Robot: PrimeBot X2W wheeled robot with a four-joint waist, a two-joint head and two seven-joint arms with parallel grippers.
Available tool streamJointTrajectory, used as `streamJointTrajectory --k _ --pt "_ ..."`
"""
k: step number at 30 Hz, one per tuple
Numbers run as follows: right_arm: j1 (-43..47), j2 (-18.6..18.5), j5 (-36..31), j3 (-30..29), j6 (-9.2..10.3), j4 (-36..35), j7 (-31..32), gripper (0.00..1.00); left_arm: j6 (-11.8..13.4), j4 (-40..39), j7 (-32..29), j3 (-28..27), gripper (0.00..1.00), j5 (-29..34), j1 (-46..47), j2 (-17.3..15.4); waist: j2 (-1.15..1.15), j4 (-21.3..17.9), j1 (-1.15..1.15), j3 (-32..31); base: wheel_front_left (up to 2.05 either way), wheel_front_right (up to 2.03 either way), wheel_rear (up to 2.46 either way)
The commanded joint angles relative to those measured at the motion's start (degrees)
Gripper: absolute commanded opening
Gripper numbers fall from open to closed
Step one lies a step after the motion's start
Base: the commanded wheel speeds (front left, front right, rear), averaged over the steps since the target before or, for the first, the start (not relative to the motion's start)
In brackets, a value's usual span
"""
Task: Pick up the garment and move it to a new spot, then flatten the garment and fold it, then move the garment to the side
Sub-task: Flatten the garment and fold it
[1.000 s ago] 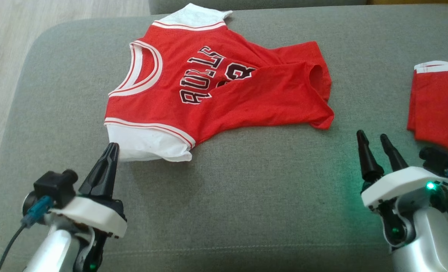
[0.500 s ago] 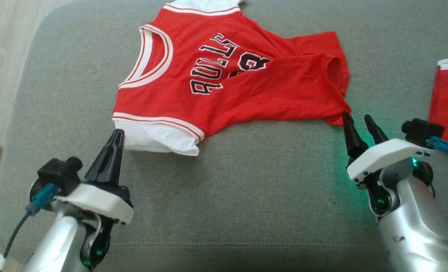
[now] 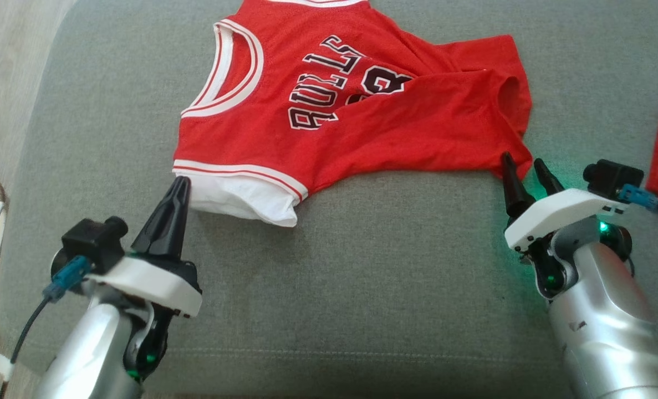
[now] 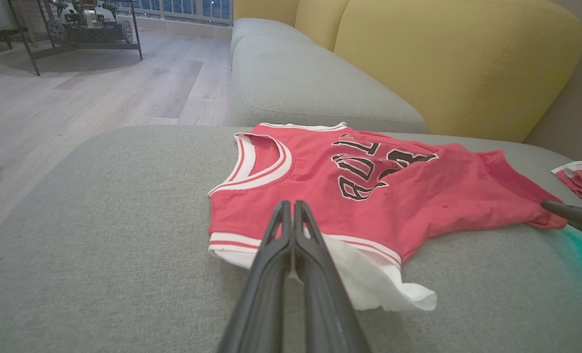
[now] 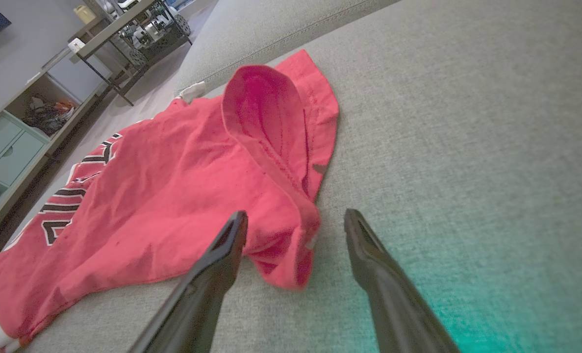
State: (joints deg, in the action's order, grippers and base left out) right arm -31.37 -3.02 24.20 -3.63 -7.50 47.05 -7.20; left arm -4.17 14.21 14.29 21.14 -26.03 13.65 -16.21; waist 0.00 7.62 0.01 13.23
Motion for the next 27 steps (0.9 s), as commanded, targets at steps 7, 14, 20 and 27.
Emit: streamJointTrajectory --k 7,14,20,27 --pt "-3.7 0.1 0.8 2.4 0.01 2.6 -2.5 0.0 -1.1 -0.7 0.7 -3.1 0.0 1.1 3.2 -0.7 0.0 0.2 -0.01 0.2 0.0 0.0 0.0" --pt "-3.7 0.1 0.7 4.0 0.01 3.7 -4.5 0.0 -1.4 0.1 0.7 -3.9 0.0 1.7 2.8 -0.4 0.0 -0.3 -0.01 -0.8 0.0 0.0 0.0" --pt "-1.9 0.1 -0.4 5.1 0.01 1.1 -5.2 0.0 -1.6 0.7 0.7 -4.7 0.0 2.2 2.0 -0.1 0.0 -1.0 -0.01 -2.2 0.0 0.0 0.0" --pt "2.6 0.1 -3.8 10.0 0.01 -10.3 -3.8 0.0 -1.4 0.1 0.7 -6.8 0.0 2.3 0.8 0.0 0.0 -1.9 -0.01 -3.7 0.0 0.0 0.0"
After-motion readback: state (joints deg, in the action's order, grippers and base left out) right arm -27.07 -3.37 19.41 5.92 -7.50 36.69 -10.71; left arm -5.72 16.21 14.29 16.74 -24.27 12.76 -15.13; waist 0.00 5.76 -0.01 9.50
